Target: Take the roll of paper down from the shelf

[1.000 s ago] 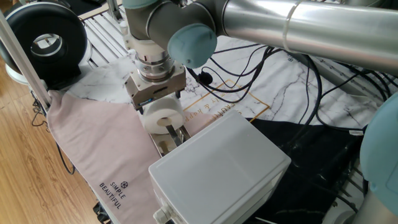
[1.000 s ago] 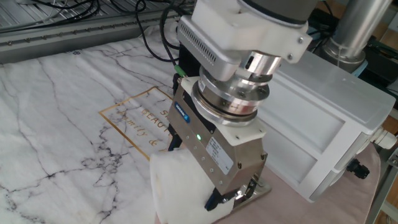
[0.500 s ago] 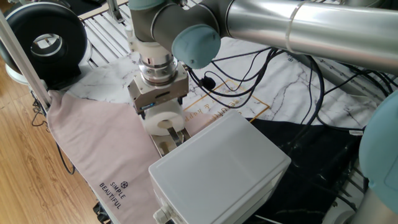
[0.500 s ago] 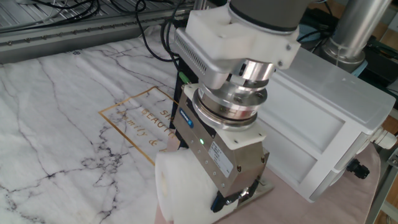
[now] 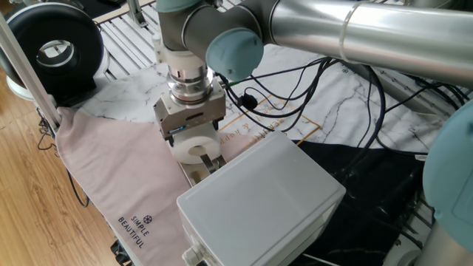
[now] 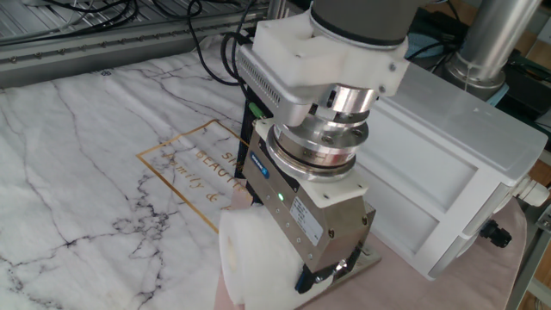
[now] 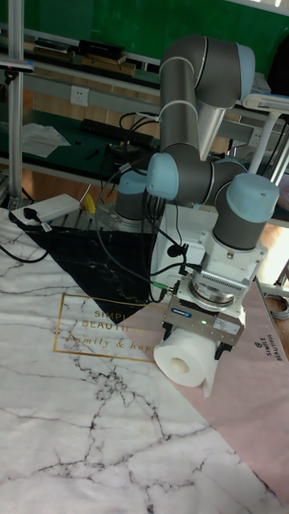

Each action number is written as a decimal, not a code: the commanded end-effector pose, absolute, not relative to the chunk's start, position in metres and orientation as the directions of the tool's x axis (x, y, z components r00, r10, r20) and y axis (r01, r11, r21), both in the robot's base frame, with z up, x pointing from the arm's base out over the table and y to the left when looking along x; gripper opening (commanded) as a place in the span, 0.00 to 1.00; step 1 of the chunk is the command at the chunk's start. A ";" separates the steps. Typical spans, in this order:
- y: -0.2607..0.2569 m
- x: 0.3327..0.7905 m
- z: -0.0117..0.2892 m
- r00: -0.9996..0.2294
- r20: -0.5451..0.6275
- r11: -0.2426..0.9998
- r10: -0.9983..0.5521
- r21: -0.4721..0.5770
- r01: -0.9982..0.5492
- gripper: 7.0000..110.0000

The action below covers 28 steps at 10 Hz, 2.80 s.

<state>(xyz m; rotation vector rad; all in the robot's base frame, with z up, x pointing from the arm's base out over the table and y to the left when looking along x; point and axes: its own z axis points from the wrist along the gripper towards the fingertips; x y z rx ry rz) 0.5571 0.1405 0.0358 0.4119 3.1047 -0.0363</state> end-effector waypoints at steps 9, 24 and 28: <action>0.129 0.588 0.046 -0.979 -0.118 0.981 0.164 -0.085 0.174 0.00; 0.151 0.584 0.067 -0.985 -0.067 0.986 0.157 -0.043 0.160 0.00; 0.140 0.574 0.086 -0.994 -0.033 0.989 0.108 -0.099 0.111 0.00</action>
